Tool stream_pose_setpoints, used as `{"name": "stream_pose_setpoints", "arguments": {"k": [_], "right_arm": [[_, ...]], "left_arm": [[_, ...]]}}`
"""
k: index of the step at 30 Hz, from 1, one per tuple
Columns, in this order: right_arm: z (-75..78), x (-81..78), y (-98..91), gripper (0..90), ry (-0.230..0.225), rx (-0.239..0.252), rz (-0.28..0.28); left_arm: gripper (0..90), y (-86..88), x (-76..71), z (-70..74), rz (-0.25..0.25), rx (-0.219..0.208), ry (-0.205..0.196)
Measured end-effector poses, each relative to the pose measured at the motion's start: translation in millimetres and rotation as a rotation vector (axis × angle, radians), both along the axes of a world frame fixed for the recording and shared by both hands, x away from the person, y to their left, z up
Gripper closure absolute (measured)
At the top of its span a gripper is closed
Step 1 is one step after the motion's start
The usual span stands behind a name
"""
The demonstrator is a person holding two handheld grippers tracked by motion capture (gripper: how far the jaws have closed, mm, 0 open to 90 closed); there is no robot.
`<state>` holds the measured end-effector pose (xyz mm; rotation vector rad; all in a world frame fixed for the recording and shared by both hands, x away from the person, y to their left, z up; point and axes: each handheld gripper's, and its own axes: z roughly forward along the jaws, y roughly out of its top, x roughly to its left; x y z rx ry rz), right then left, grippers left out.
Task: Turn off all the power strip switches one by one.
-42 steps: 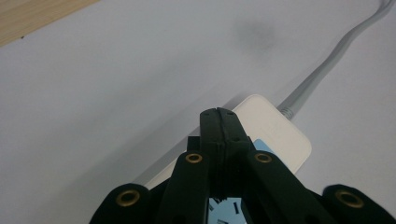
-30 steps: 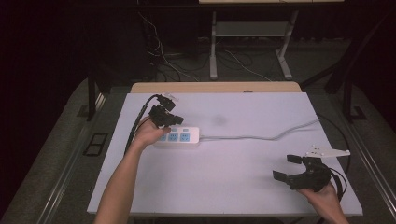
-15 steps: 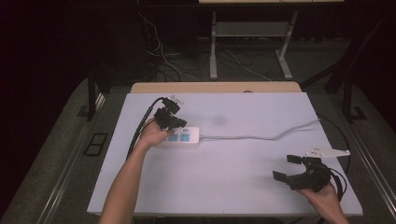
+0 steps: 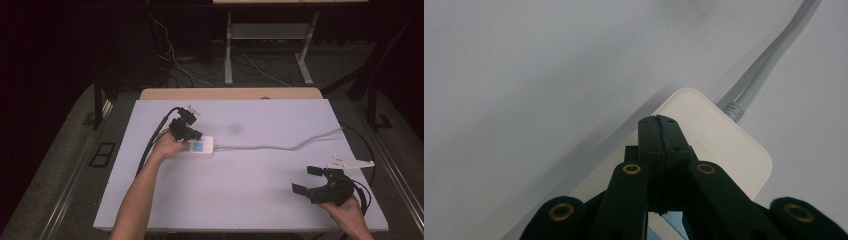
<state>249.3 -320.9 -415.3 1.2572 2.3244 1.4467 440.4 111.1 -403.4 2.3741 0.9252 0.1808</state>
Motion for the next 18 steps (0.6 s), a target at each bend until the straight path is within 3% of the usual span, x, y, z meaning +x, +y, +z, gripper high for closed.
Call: {"name": "stream_pose_setpoints", "arguments": {"k": [6,13,18], "right_arm": [[-0.1,0.2,0.2,0.6,0.000,0.000,0.002],[0.2,-0.4,1.2,0.6,-0.004,-0.012,0.005],[0.4,-0.6,3.2,0.6,-0.004,-0.020,0.009]], "left_arm": [[89.2,1.6,-0.6,-3.0,0.008,-0.018,-0.005],[89.4,0.7,-3.3,-3.8,-0.002,-0.006,-0.029],[89.6,2.5,-1.7,-4.2,0.014,-0.024,-0.009]]}}
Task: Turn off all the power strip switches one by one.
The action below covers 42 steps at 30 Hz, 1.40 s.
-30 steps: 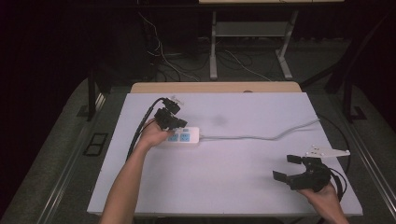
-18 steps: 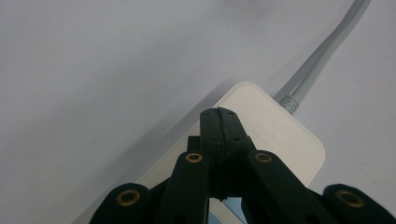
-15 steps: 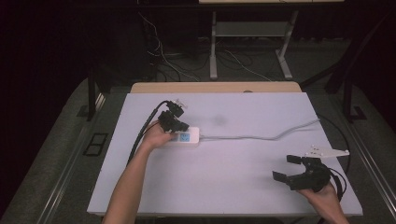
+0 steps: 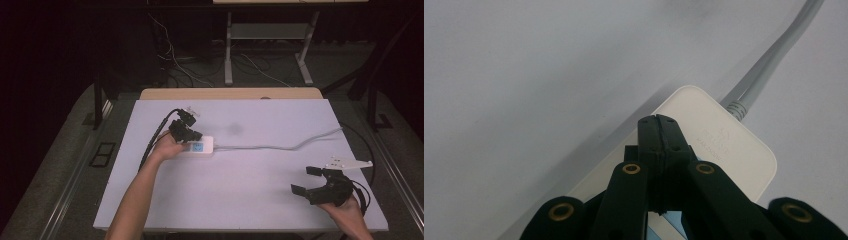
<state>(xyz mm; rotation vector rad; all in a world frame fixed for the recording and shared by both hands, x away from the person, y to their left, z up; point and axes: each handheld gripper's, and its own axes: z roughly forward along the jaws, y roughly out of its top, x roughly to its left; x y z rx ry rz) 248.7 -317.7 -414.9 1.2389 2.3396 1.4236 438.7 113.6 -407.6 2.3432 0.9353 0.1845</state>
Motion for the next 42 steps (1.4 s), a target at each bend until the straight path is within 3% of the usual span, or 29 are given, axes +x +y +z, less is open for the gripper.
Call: {"name": "stream_pose_setpoints", "arguments": {"k": [5,13,16,25,27,28,30,33,37,41,42], "right_arm": [[1.3,-0.3,0.1,0.6,-0.007,-0.001,0.000],[2.5,-1.1,-0.8,0.6,-0.011,0.002,-0.001],[2.4,-1.0,-0.7,0.6,-0.012,0.003,0.000],[1.4,-0.2,-0.3,0.6,-0.008,0.004,-0.002],[1.7,-0.5,-0.2,0.6,-0.009,0.005,-0.003],[1.8,-0.6,-0.5,0.6,-0.010,0.007,-0.005],[1.8,-0.5,-1.5,0.6,-0.010,0.012,-0.008],[2.0,-0.4,-3.1,0.6,-0.011,0.017,-0.013],[2.4,-0.4,-3.6,0.6,-0.013,0.022,-0.015],[2.3,-0.4,-2.1,0.6,-0.013,0.020,-0.010],[2.2,-0.4,-1.7,0.6,-0.013,0.020,-0.007]], "left_arm": [[89.7,-1.5,2.3,0.9,0.019,0.014,0.033],[89.7,-2.5,1.7,1.2,0.031,0.016,0.032],[89.6,-0.4,3.2,0.9,0.038,-0.003,0.049],[89.6,-2.1,-1.1,0.5,0.034,0.013,0.010],[89.6,-1.2,-3.0,0.8,0.048,-0.009,0.004],[89.5,0.4,-4.2,3.4,0.063,-0.042,-0.006],[89.5,1.9,-7.2,6.0,0.055,-0.043,-0.020],[89.6,9.4,-12.3,11.0,0.068,-0.098,-0.035],[89.5,18.0,-20.8,16.0,0.069,-0.110,-0.054],[88.9,28.0,-31.9,23.1,0.086,-0.173,-0.089],[84.4,30.5,-34.8,25.0,0.093,-0.194,-0.098]]}}
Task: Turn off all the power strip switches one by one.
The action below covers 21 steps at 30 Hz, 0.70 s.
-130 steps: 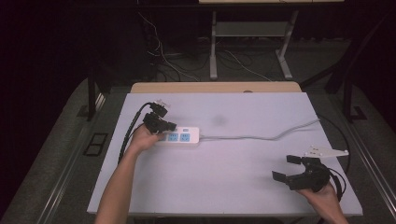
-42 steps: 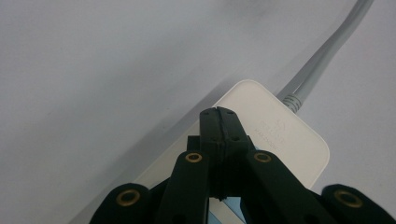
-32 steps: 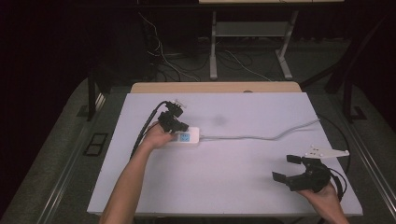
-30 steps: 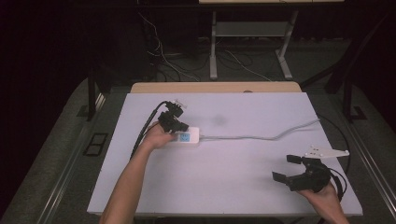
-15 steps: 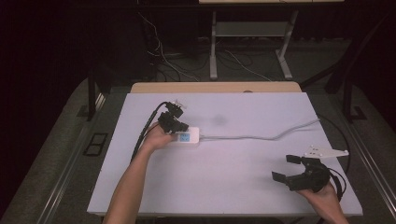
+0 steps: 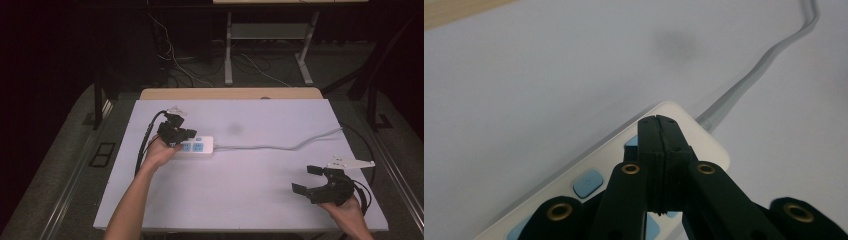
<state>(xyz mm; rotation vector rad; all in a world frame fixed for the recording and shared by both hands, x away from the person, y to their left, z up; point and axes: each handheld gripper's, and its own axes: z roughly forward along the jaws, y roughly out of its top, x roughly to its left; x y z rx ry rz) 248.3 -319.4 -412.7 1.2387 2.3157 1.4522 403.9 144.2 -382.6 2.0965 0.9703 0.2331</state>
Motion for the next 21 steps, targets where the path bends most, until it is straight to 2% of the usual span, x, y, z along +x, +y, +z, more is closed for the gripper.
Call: {"name": "stream_pose_setpoints", "arguments": {"k": [4,6,9,11,14,21], "right_arm": [[0.6,-0.6,1.7,0.6,-0.001,-0.002,0.003],[0.6,-0.7,2.0,0.6,0.000,-0.001,0.004],[0.7,-0.9,2.6,0.6,0.000,-0.001,0.006],[0.9,-1.2,2.9,0.6,-0.002,0.000,0.008],[0.5,-1.1,3.1,0.6,0.001,0.000,0.010],[0.4,-1.2,3.5,0.6,0.001,0.002,0.011]], "left_arm": [[69.9,7.9,-12.5,6.9,-0.008,-0.044,-0.017],[55.5,10.8,-18.2,9.2,-0.015,-0.063,-0.013],[29.1,13.9,-27.0,11.0,-0.029,-0.070,-0.014],[15.2,15.1,-33.4,11.1,-0.032,-0.077,-0.024],[0.2,15.4,-41.8,10.0,-0.023,-0.080,-0.036],[0.0,18.7,-63.1,8.7,-0.036,-0.115,-0.058]]}}
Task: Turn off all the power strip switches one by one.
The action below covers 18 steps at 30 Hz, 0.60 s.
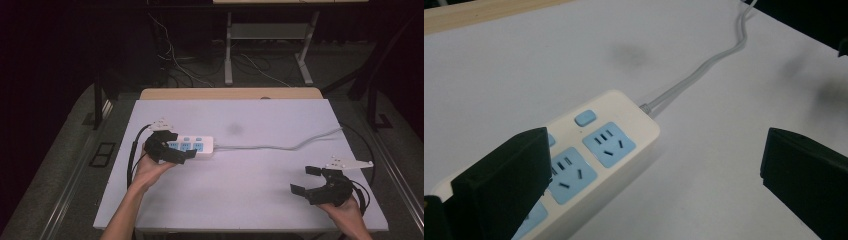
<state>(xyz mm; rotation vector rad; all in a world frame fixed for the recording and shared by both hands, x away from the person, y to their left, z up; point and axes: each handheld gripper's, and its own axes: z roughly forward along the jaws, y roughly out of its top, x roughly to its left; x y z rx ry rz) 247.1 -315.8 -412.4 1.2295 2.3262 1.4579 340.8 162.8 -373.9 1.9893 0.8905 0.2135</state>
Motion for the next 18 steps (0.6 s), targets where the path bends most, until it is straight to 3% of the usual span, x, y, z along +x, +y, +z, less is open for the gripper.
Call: {"name": "stream_pose_setpoints", "arguments": {"k": [4,12,18], "right_arm": [[0.1,-0.5,0.5,0.6,-0.001,0.000,0.001],[0.4,-1.2,1.2,0.6,0.000,0.000,0.003],[0.3,-2.1,1.5,0.6,0.001,0.001,0.005]], "left_arm": [[0.0,1.7,-14.2,-5.1,-0.001,0.001,-0.026],[0.0,8.0,-46.1,-20.1,0.008,-0.055,-0.051],[0.0,10.9,-67.7,-27.2,-0.001,-0.061,-0.069]]}}
